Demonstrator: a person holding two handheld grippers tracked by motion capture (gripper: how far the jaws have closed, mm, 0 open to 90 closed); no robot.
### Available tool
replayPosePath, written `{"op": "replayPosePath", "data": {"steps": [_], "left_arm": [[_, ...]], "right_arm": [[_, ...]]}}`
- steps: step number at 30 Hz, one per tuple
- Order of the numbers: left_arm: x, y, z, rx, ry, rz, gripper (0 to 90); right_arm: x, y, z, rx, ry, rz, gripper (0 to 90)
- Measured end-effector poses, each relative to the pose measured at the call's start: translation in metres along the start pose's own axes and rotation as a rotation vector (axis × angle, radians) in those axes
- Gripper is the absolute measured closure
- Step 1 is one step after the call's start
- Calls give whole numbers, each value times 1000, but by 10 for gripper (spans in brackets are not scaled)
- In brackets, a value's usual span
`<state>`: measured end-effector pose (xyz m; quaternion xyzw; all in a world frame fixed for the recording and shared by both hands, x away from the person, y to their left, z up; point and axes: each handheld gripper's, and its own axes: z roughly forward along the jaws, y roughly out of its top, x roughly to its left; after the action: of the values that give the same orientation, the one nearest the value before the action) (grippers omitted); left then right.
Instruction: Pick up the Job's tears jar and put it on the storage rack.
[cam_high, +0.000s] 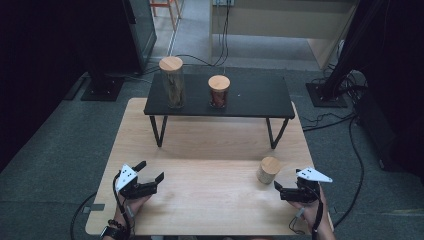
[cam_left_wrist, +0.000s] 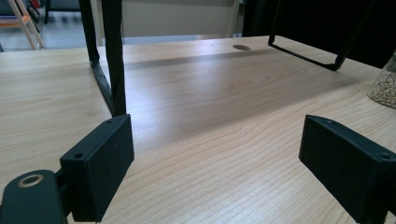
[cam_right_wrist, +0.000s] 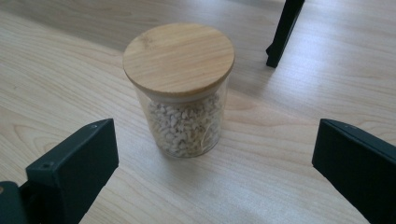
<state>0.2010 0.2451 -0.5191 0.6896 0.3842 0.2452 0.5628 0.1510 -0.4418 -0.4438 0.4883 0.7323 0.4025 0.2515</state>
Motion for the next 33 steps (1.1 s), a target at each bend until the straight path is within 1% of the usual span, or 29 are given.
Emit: {"op": "replayPosePath", "data": {"steps": [6, 8, 14, 16, 22, 33], "left_arm": [[-1, 0, 0, 1, 1, 1, 102], [-1, 1, 1, 6, 3, 9, 102], [-1, 0, 0, -2, 1, 2, 102], [-1, 0, 0, 2, 0, 7, 102], [-1, 0, 0, -2, -1, 6, 102], [-1, 0, 0, -1, -1, 8, 102]], "right_arm": [[1, -5, 6, 14, 1, 4, 2], [2, -6, 8, 17, 1, -1, 2], [2, -10, 13, 27, 3, 1, 2], [2, -11, 15, 27, 4, 2, 2], [3, -14, 19, 32, 12, 0, 2], [2, -14, 21, 35, 11, -2, 2]]}}
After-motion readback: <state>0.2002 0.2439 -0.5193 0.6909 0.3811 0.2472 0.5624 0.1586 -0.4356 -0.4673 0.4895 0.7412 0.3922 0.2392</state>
